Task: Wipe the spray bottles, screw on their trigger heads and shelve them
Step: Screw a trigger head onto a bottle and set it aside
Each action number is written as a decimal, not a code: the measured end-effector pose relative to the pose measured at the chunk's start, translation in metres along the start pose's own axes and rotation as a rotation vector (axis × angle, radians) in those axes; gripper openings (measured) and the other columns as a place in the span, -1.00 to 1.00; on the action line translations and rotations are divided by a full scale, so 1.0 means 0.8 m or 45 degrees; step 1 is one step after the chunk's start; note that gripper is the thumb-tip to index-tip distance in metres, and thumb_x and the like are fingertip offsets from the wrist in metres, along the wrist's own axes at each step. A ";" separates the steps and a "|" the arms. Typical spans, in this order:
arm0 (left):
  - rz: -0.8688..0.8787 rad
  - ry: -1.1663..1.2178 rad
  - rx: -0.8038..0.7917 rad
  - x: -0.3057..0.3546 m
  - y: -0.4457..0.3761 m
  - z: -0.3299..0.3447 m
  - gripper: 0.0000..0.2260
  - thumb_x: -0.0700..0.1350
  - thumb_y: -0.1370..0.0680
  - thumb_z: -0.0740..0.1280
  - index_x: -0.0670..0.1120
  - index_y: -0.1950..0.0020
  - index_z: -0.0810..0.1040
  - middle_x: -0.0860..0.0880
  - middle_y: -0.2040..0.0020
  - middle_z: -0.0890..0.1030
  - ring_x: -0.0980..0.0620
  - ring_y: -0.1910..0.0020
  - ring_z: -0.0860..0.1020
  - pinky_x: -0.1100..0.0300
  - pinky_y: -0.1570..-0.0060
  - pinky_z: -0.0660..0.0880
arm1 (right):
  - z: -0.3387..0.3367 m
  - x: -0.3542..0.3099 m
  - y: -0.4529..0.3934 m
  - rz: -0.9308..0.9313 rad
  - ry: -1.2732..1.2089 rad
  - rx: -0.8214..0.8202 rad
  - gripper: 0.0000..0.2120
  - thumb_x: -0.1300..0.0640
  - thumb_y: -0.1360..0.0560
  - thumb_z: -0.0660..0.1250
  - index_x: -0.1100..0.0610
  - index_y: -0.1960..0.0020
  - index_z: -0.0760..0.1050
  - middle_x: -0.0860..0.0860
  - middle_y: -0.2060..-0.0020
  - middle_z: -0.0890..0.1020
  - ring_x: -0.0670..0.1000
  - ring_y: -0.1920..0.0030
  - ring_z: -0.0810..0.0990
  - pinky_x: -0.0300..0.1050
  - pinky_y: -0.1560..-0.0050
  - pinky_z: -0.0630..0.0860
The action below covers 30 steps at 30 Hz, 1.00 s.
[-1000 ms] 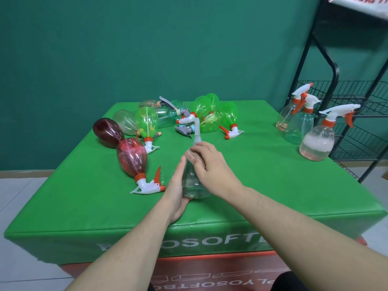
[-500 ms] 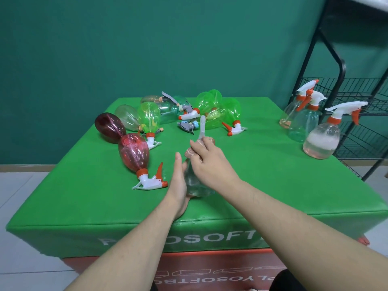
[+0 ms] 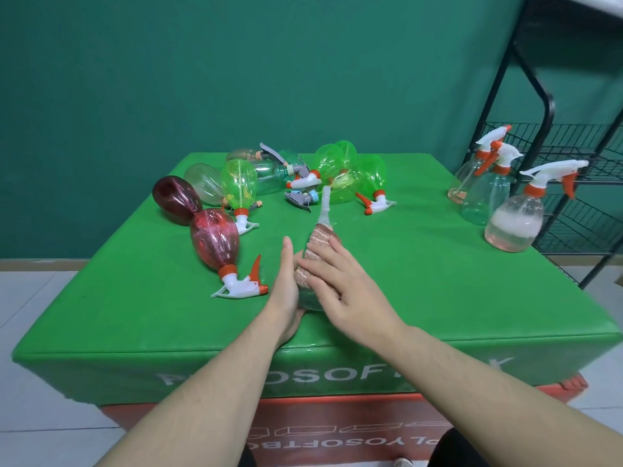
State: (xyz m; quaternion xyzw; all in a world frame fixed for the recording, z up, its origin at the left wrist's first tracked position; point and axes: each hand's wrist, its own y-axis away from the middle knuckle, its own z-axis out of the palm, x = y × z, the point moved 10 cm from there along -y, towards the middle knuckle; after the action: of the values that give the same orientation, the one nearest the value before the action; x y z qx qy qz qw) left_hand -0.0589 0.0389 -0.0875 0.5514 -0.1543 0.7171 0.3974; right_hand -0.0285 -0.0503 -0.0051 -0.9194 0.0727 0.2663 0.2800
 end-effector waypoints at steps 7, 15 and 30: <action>0.015 0.106 0.004 0.002 0.000 -0.003 -0.48 0.19 -0.51 0.39 -0.07 -0.38 0.56 -0.17 -0.24 0.68 -0.10 -0.11 0.68 0.02 -0.08 0.58 | 0.003 -0.009 0.031 -0.267 0.087 0.064 -0.63 0.22 -0.63 0.25 0.07 -0.42 0.51 -0.03 -0.51 0.39 0.08 -0.60 0.16 0.06 -0.56 0.20; -0.005 0.150 -0.086 -0.002 -0.006 0.000 -0.49 0.22 -0.56 0.30 -0.04 -0.40 0.58 -0.13 -0.25 0.68 -0.03 -0.12 0.67 0.03 -0.15 0.58 | 0.002 -0.011 0.007 -0.214 0.141 0.005 -0.66 0.05 -0.67 0.18 0.02 -0.41 0.50 -0.05 -0.54 0.34 -0.05 -0.62 0.02 -0.06 -0.61 0.03; -0.053 0.162 -0.032 -0.004 -0.003 -0.008 -0.66 0.06 -0.72 0.15 -0.07 -0.27 0.62 -0.14 -0.07 0.73 -0.10 0.02 0.69 -0.13 -0.17 0.59 | 0.019 0.047 -0.071 0.487 -0.132 -0.139 -0.45 0.03 -0.67 0.15 0.03 -0.63 0.11 -0.04 -0.64 0.00 0.00 -0.62 0.01 -0.08 -0.58 -0.06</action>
State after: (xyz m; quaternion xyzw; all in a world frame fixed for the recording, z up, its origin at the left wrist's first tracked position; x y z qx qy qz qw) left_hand -0.0609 0.0433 -0.0935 0.5027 -0.1261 0.7403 0.4282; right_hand 0.0125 0.0057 -0.0086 -0.8877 0.2170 0.3652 0.1776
